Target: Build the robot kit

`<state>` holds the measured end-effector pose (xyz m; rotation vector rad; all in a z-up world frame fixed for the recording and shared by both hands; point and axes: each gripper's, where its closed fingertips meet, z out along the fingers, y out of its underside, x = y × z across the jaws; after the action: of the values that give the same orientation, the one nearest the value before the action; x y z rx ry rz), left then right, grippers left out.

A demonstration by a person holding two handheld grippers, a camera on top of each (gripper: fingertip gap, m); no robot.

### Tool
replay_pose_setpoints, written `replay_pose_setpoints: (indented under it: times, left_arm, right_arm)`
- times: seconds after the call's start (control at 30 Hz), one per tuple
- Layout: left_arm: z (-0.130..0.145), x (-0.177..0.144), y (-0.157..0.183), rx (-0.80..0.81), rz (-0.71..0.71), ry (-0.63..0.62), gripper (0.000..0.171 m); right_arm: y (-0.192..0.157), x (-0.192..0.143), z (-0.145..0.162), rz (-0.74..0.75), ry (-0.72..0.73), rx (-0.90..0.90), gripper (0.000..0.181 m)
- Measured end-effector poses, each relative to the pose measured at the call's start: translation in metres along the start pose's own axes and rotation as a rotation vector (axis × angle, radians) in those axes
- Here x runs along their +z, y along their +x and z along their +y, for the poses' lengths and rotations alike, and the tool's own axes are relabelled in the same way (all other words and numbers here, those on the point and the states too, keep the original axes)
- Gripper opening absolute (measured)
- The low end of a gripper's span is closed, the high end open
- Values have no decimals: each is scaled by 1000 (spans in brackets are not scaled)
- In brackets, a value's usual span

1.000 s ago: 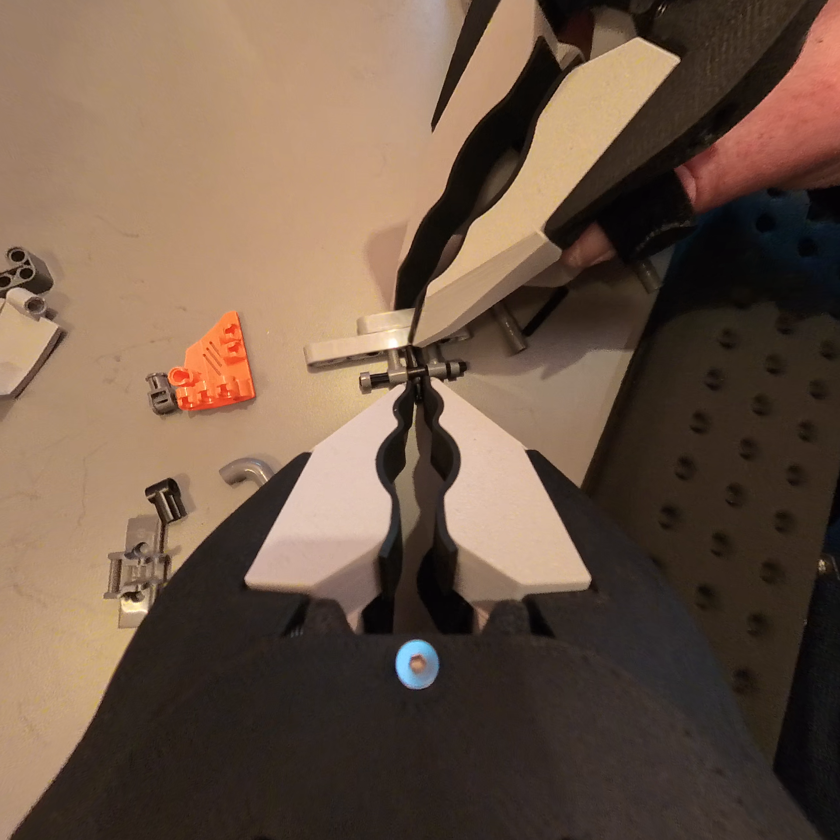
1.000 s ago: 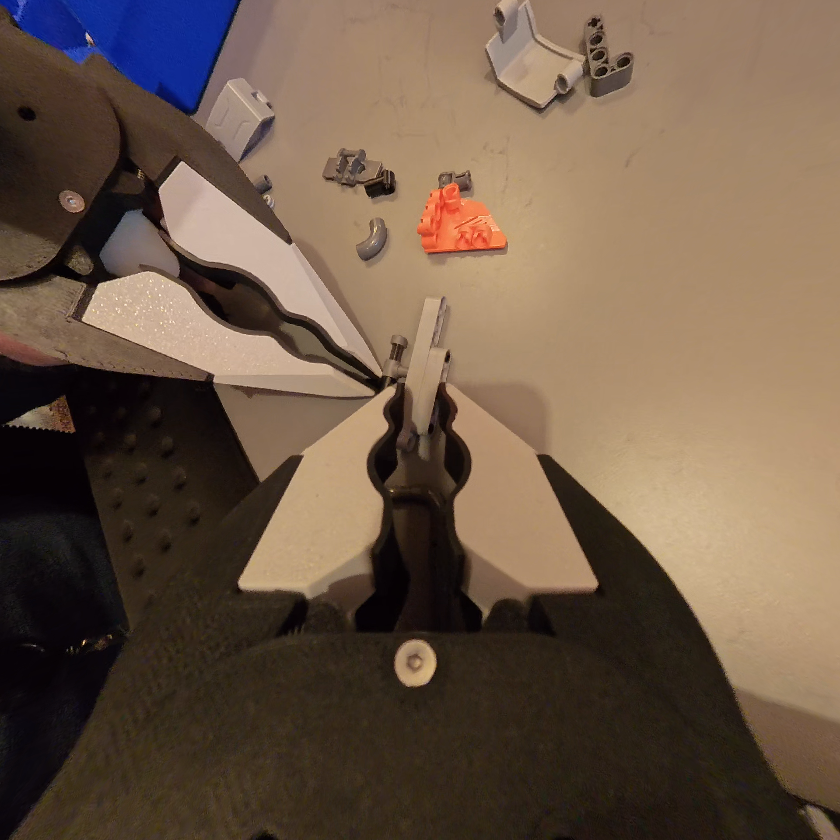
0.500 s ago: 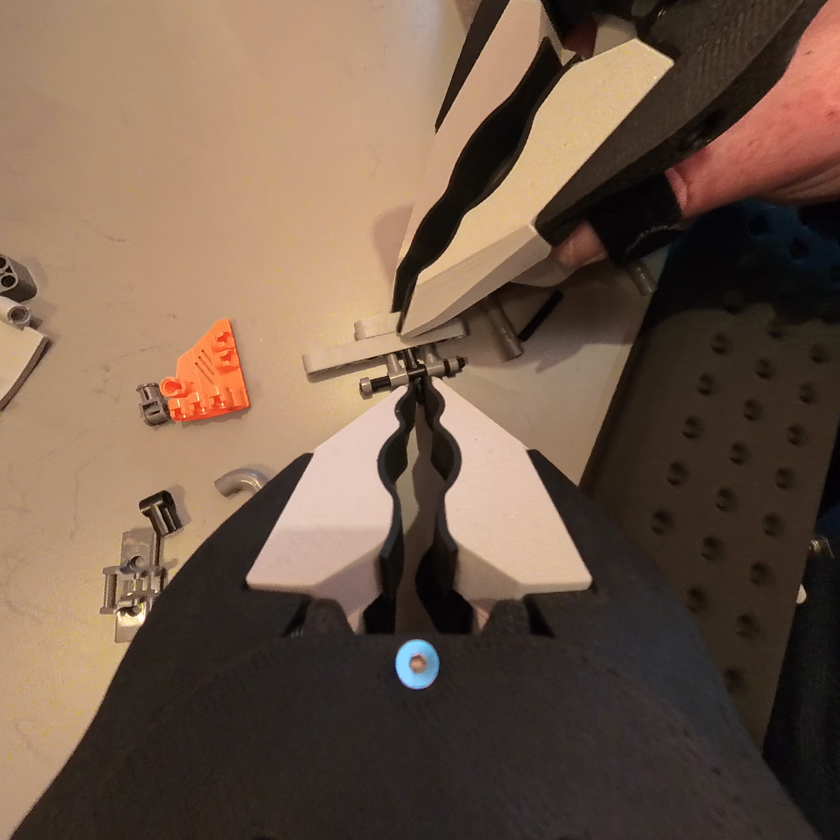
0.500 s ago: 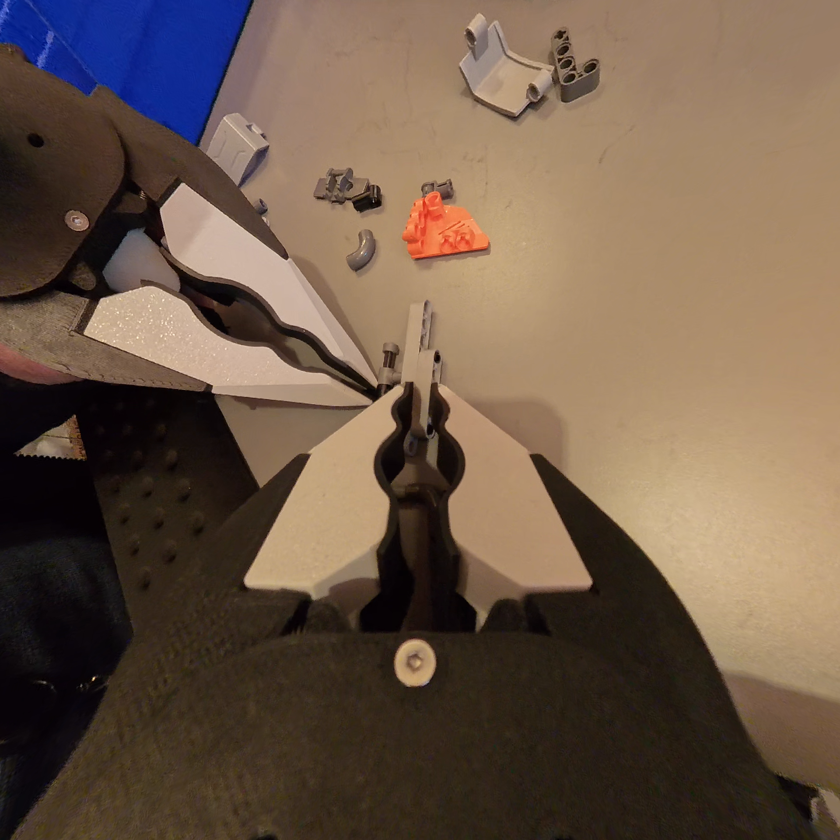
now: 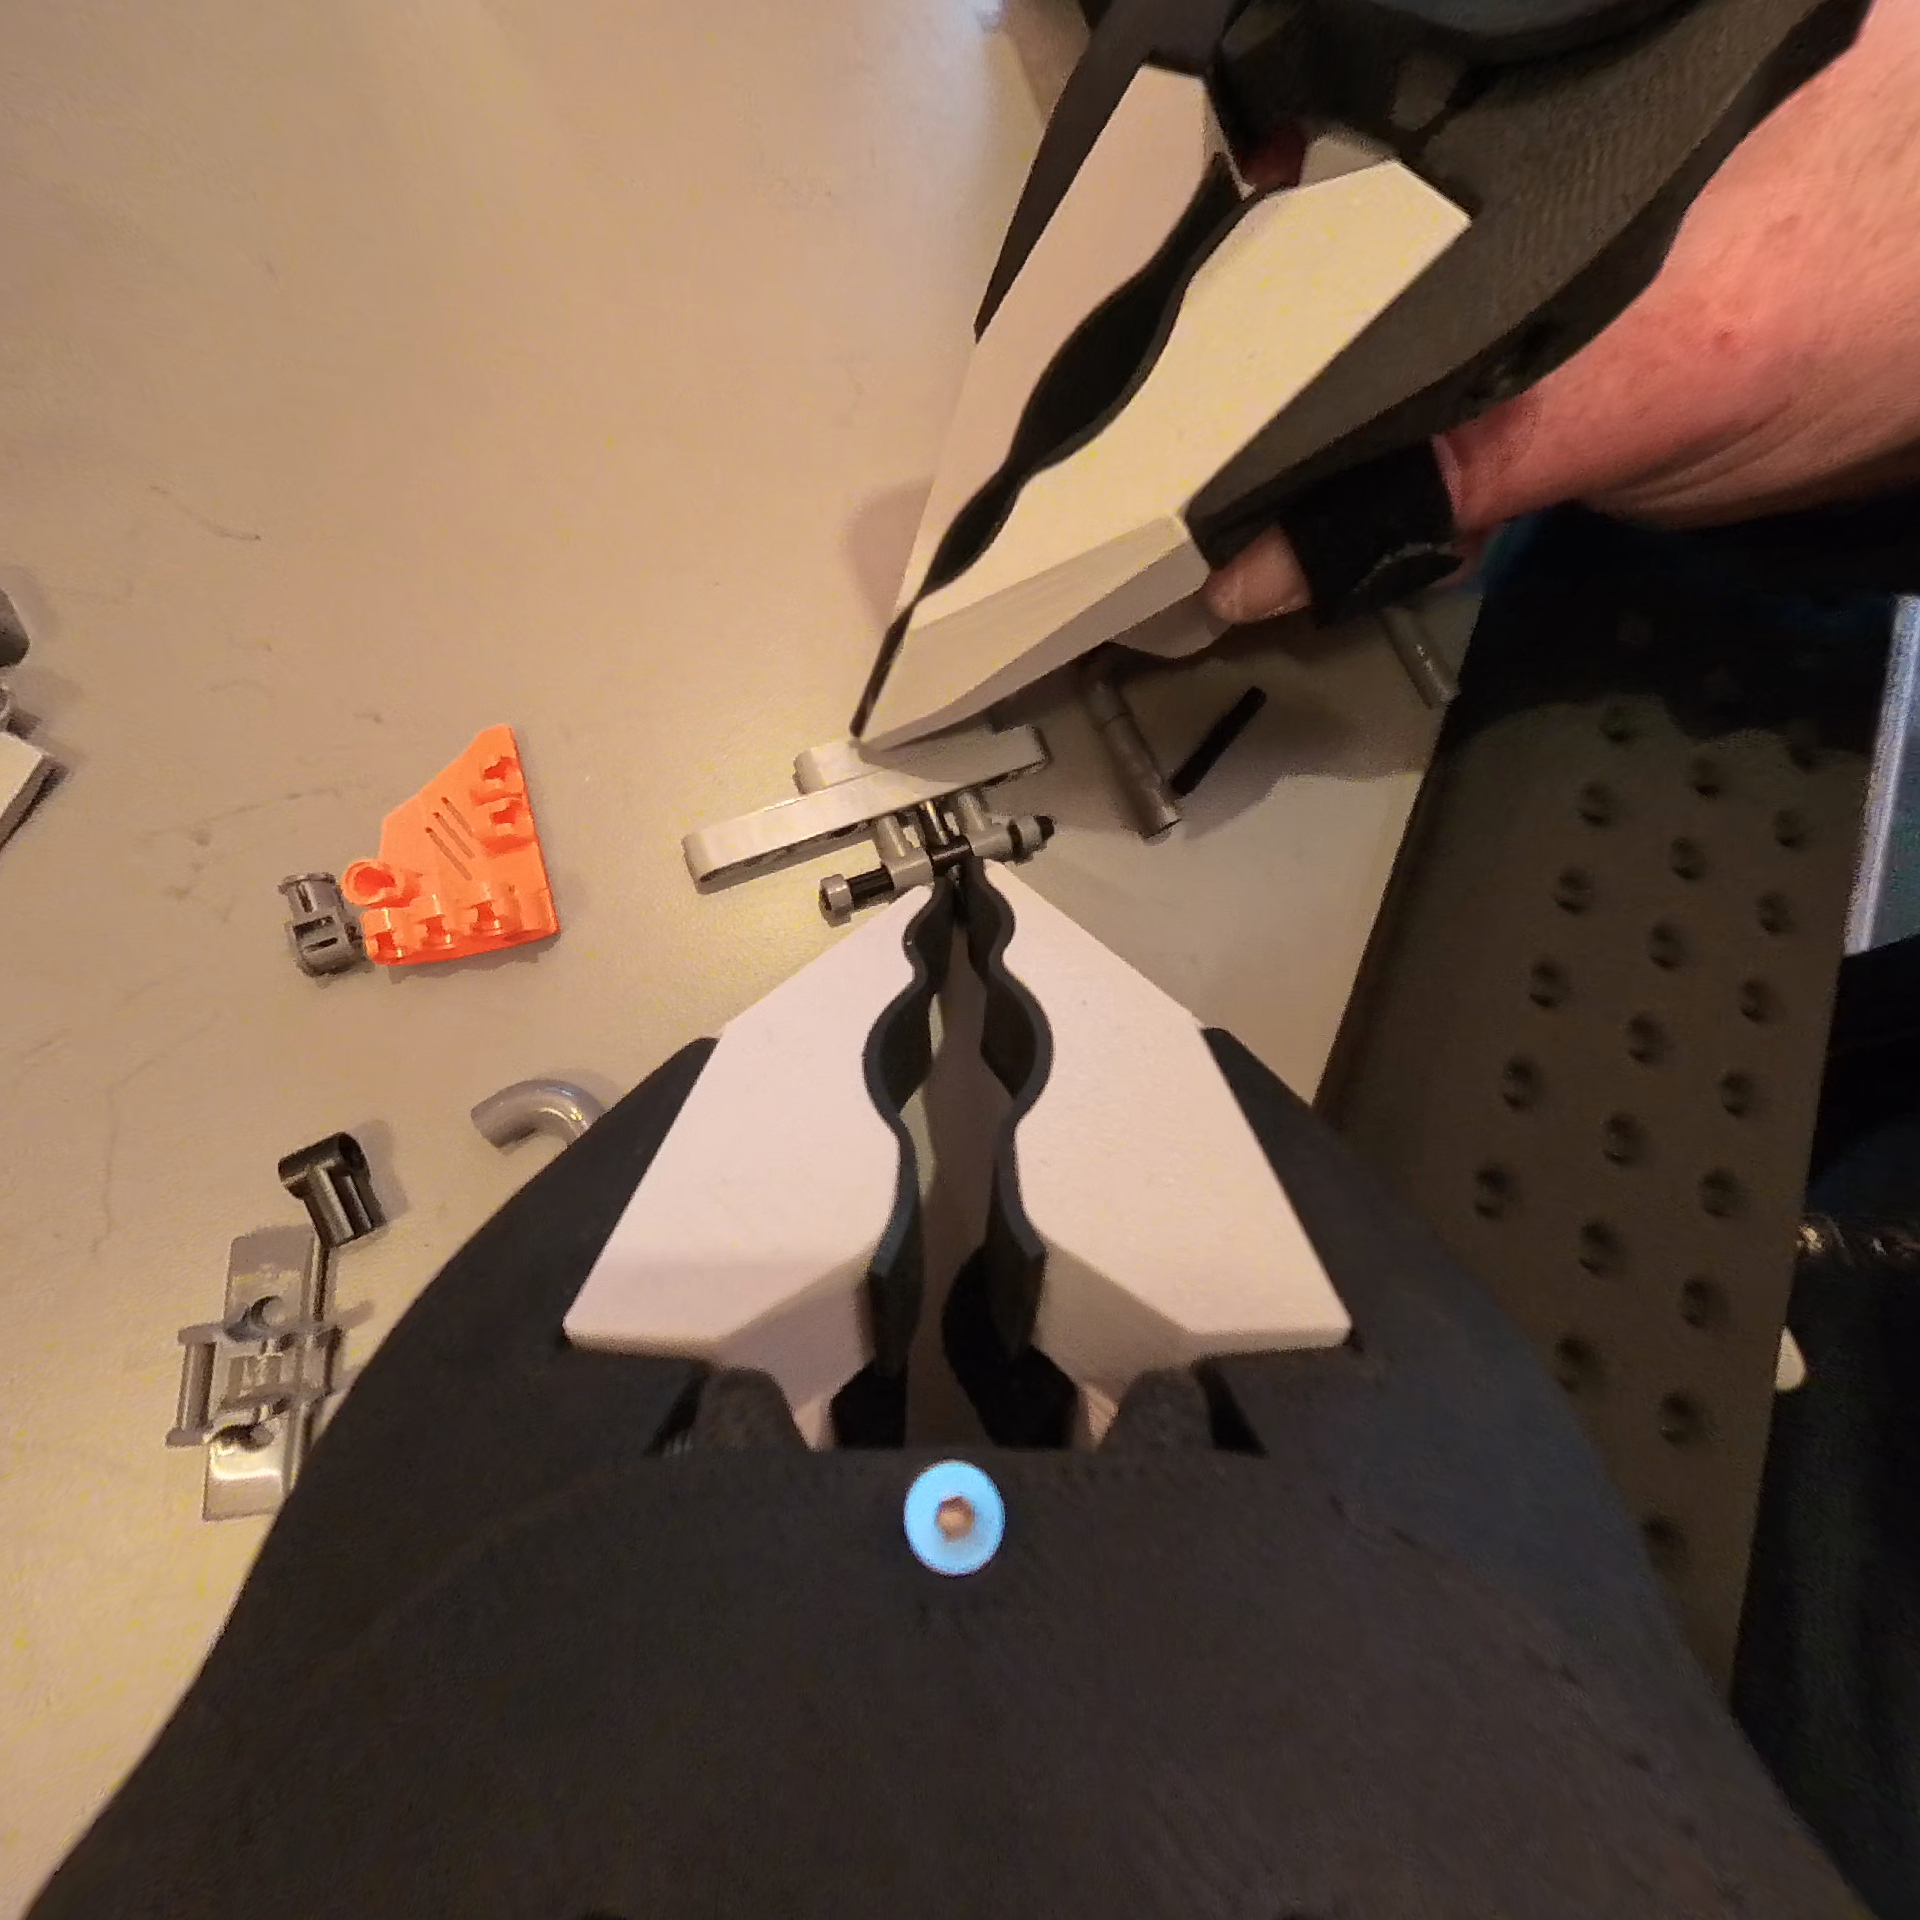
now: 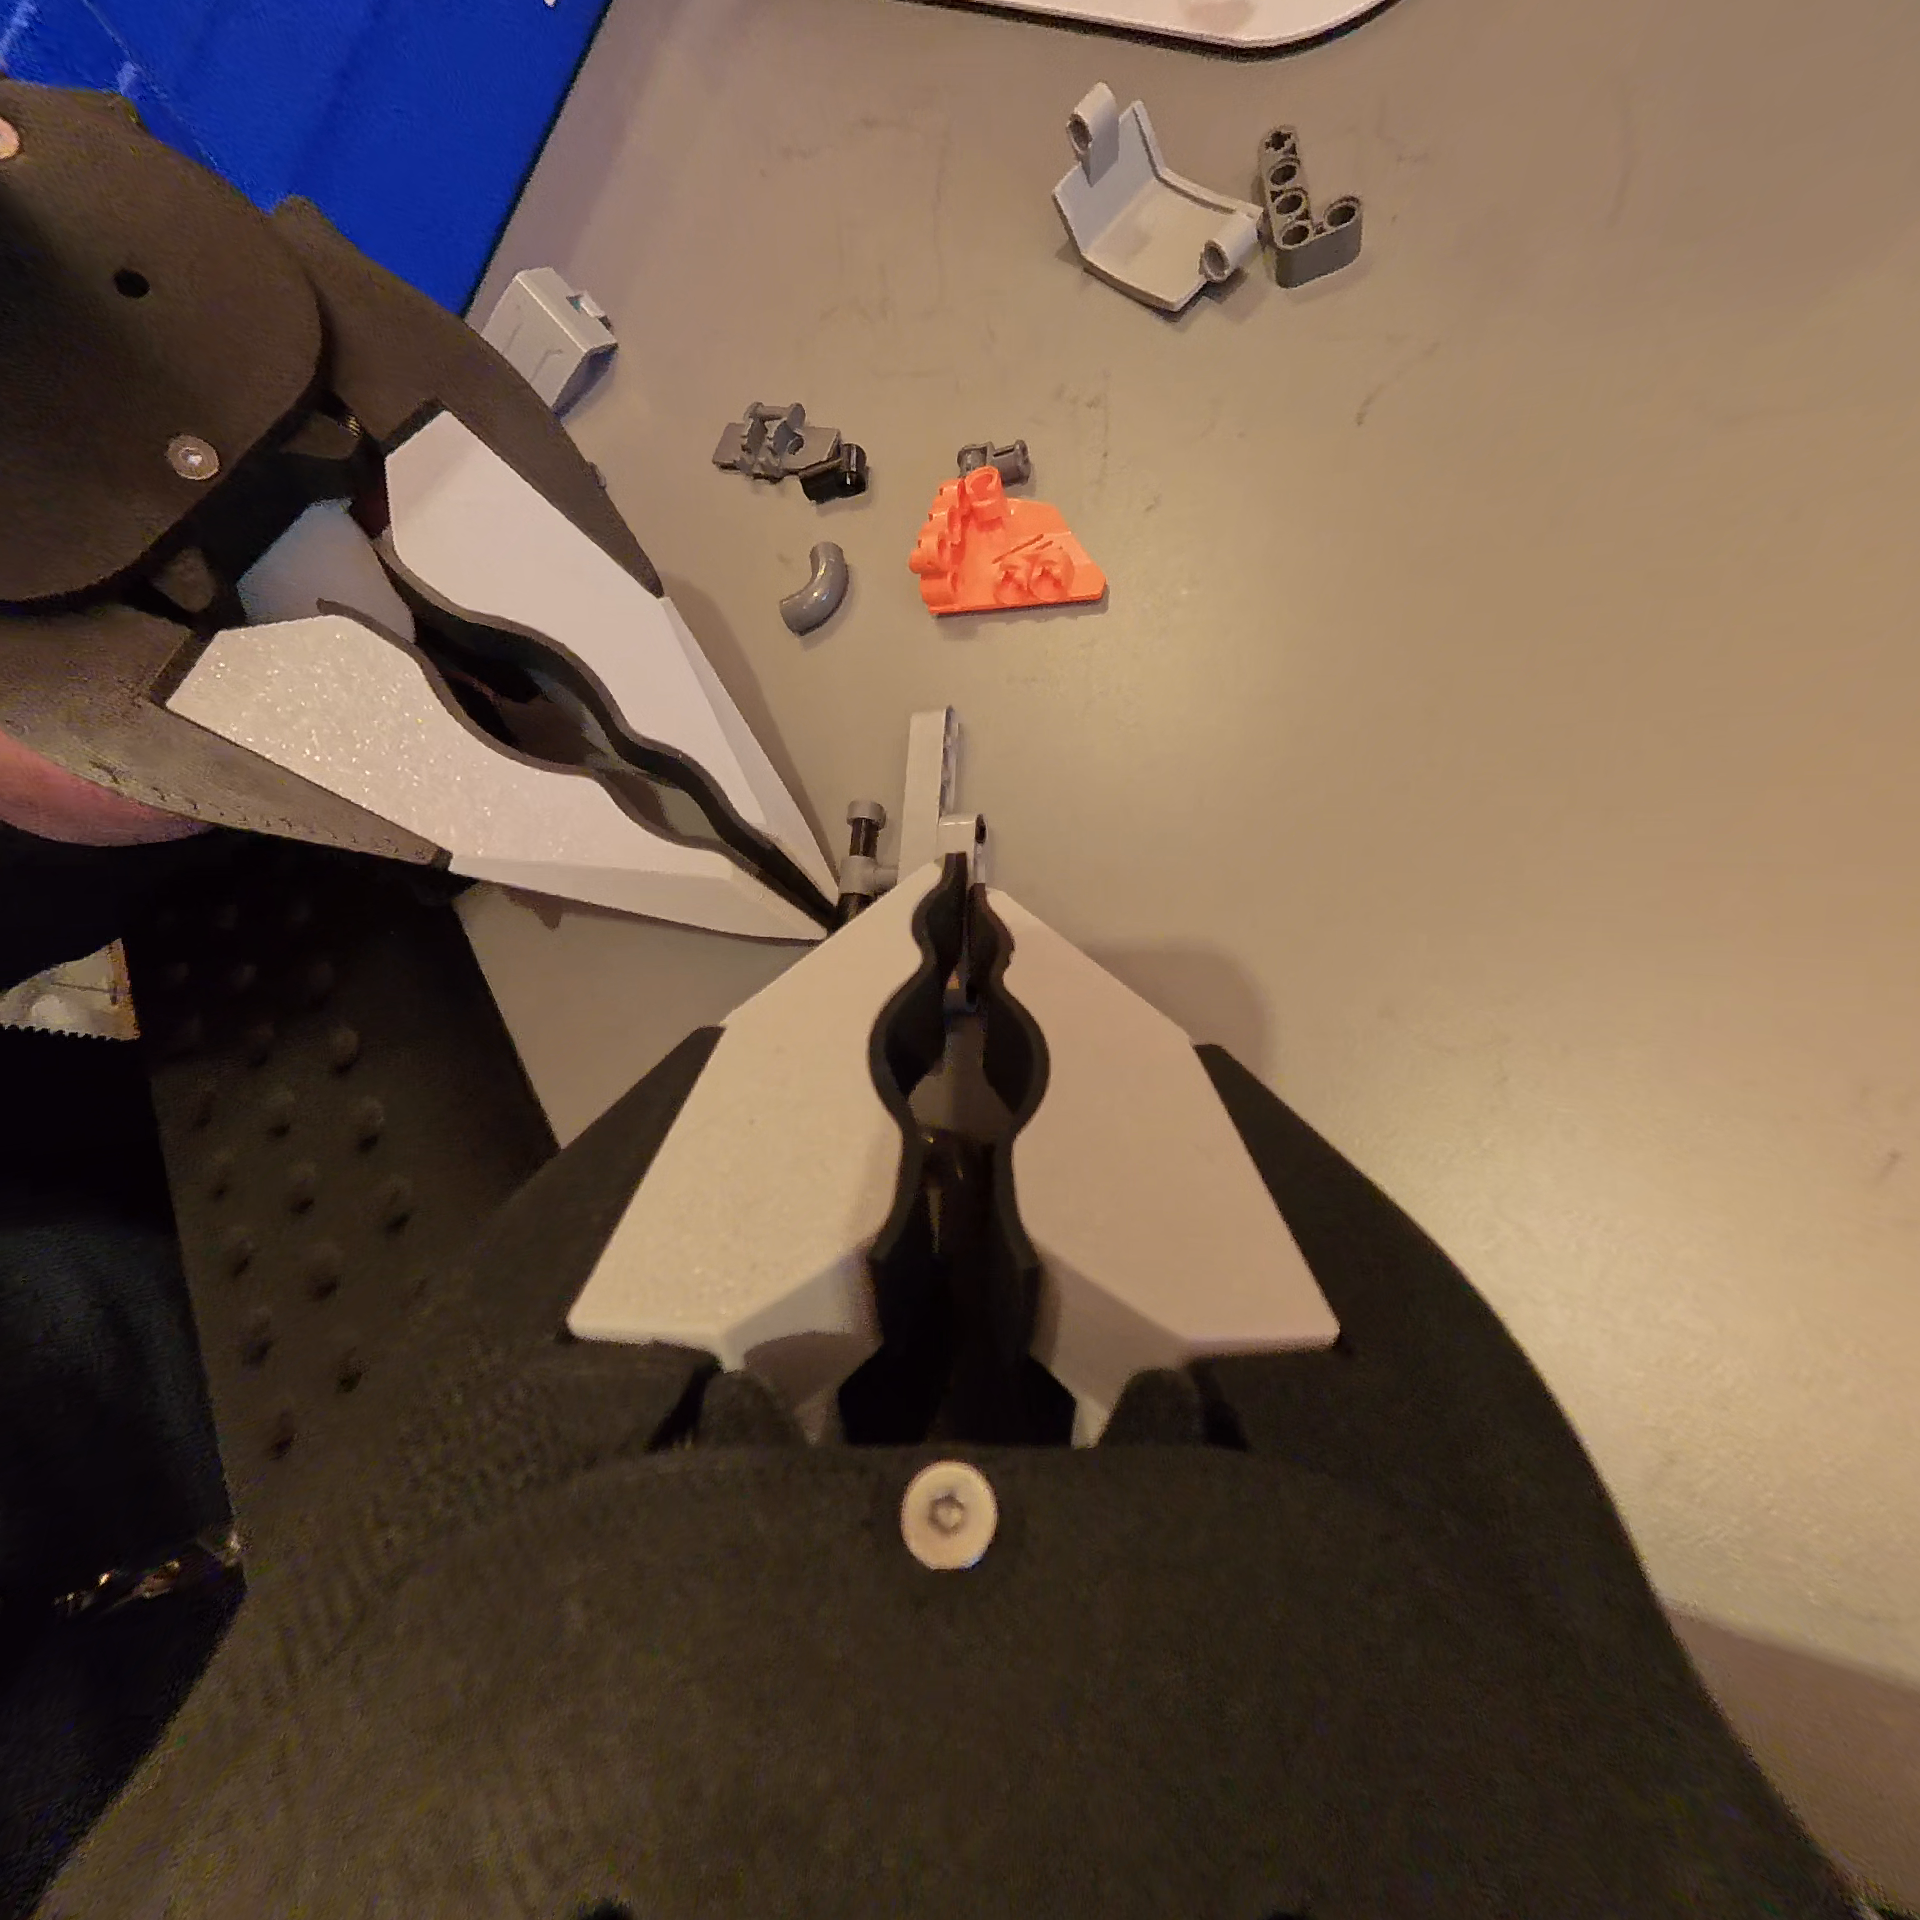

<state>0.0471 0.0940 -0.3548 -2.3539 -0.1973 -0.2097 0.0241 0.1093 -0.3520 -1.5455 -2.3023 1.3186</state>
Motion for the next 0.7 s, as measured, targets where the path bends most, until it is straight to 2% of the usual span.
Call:
replay_pose_setpoints:
  times: [0.1, 0.23, 0.7]
  left_arm:
    - [0, 0, 0, -1, -6, 6, 0]
    - [-1, 1, 0, -21, 12, 14, 0]
    - [-1, 0, -4, -39, -38, -19, 1]
  right_arm:
    - [0, 0, 0, 48, -3, -50, 0]
    - [0, -2, -3, -5, 32, 20, 0]
    - [-1, -4, -4, -24, 40, 19, 1]
